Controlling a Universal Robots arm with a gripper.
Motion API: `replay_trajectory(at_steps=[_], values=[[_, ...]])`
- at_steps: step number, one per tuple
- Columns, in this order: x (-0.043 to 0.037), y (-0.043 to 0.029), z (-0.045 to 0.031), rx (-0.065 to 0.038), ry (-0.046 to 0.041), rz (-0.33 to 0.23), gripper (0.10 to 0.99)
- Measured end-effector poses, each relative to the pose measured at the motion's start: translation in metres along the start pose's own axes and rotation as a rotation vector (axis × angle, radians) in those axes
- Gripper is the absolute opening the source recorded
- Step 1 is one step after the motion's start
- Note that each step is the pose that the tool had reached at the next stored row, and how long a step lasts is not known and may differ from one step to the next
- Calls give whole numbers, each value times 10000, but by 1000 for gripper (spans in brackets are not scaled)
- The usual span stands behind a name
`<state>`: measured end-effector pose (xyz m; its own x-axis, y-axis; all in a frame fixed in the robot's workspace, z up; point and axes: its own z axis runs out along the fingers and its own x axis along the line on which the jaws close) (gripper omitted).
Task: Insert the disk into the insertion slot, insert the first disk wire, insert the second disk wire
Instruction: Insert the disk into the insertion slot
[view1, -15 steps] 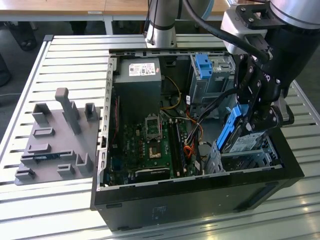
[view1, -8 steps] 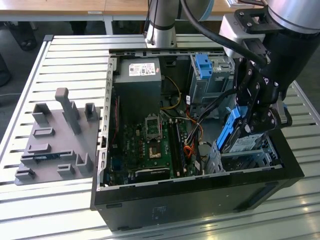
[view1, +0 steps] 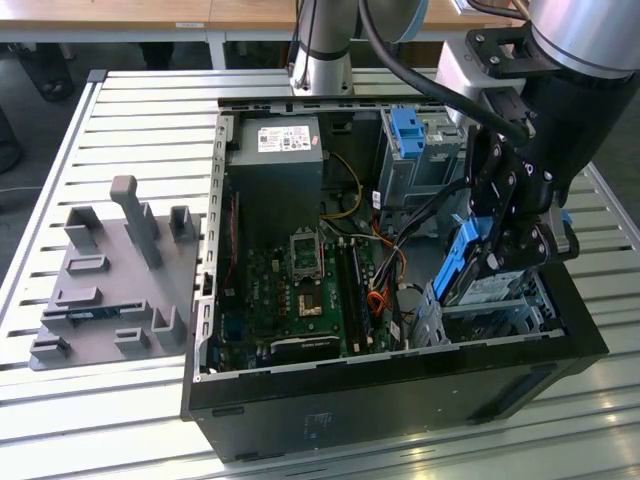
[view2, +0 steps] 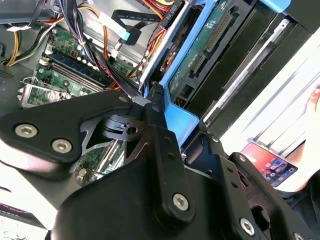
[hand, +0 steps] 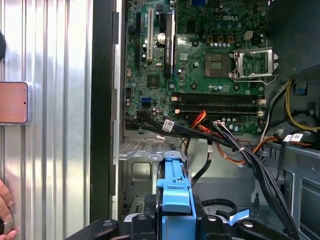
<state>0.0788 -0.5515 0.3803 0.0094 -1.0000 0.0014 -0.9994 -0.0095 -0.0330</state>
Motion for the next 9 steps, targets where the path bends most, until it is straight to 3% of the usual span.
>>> replay_trajectory(at_steps=[9], values=[[0,2,63,-1,0,0,365]])
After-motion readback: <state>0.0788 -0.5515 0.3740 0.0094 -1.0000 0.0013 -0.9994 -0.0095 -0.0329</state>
